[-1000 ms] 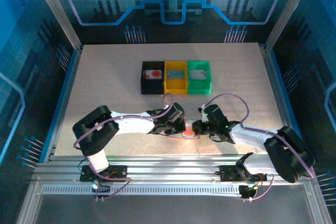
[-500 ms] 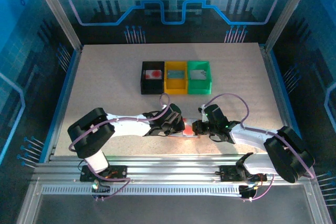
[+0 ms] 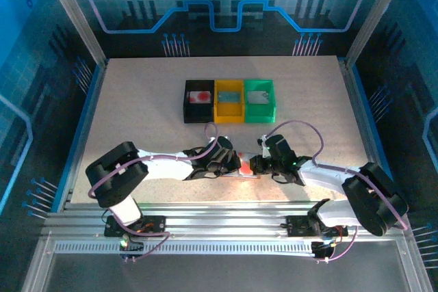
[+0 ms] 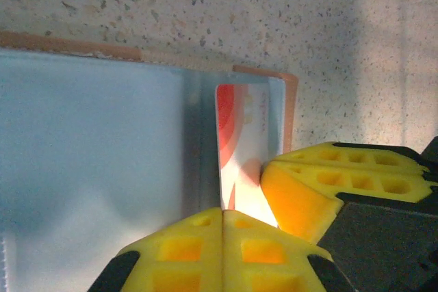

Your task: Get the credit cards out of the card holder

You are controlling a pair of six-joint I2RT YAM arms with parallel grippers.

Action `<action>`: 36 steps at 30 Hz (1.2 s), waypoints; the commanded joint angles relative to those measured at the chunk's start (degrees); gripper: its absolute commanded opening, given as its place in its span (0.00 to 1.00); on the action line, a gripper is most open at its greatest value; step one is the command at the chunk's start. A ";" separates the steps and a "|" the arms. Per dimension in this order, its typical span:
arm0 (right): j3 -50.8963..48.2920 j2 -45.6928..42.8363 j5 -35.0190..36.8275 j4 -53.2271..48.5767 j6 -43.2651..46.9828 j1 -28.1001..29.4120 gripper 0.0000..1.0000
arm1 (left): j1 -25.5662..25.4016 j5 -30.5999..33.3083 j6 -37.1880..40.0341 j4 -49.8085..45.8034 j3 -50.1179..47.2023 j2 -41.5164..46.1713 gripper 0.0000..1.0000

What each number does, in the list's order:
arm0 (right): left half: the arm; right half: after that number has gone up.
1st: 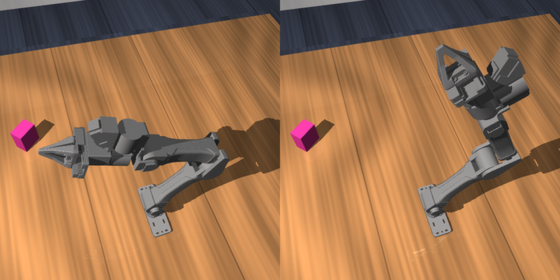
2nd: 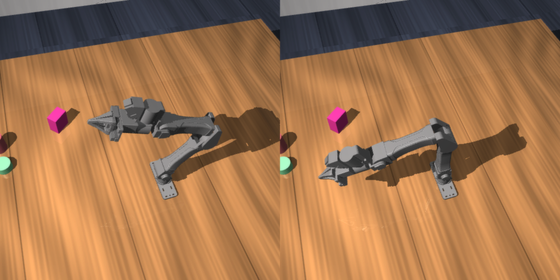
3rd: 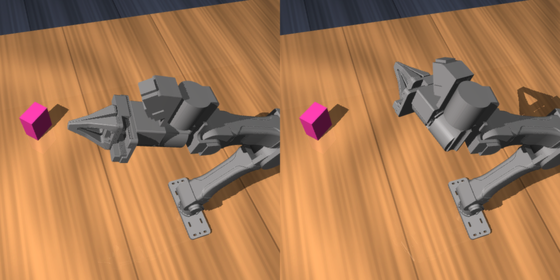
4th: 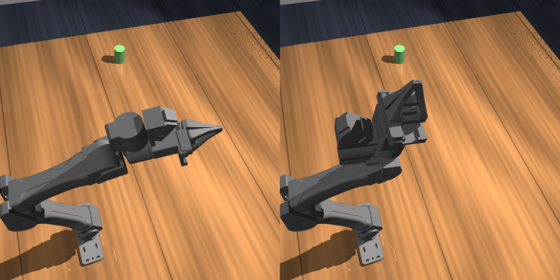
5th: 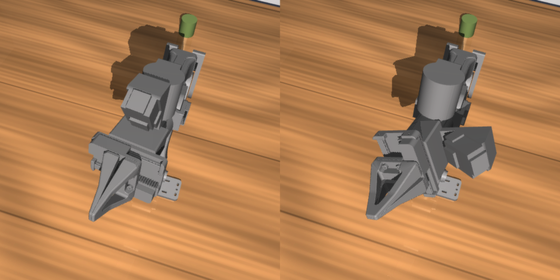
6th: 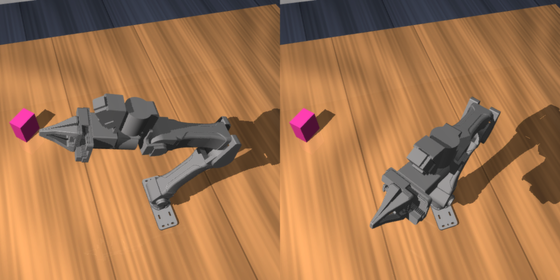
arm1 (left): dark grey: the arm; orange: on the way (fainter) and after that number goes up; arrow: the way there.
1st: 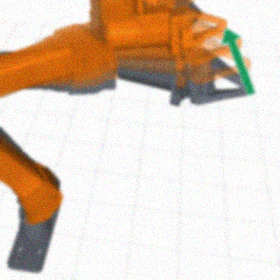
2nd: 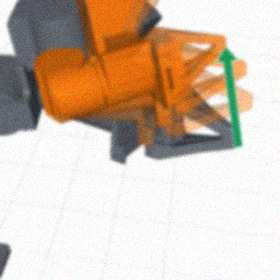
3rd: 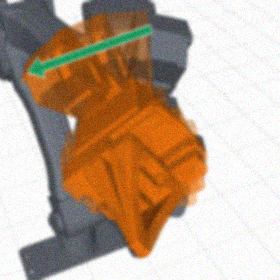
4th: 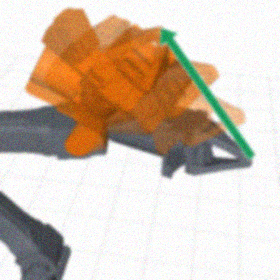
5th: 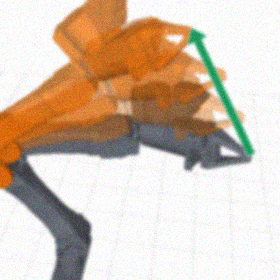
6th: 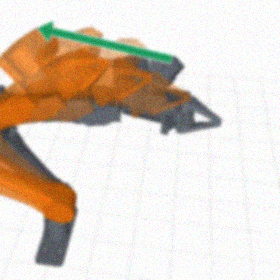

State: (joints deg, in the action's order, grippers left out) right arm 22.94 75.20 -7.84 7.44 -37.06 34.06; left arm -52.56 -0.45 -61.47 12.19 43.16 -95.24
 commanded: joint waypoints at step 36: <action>0.01 -1.07 -2.16 0.68 1.29 0.52 0.00 | 1.35 1.21 3.17 0.76 -11.27 16.61 0.00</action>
State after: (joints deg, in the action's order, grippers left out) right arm 23.24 75.66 -8.51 7.05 -36.93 34.09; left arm -51.68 0.43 -60.45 14.74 33.23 -80.64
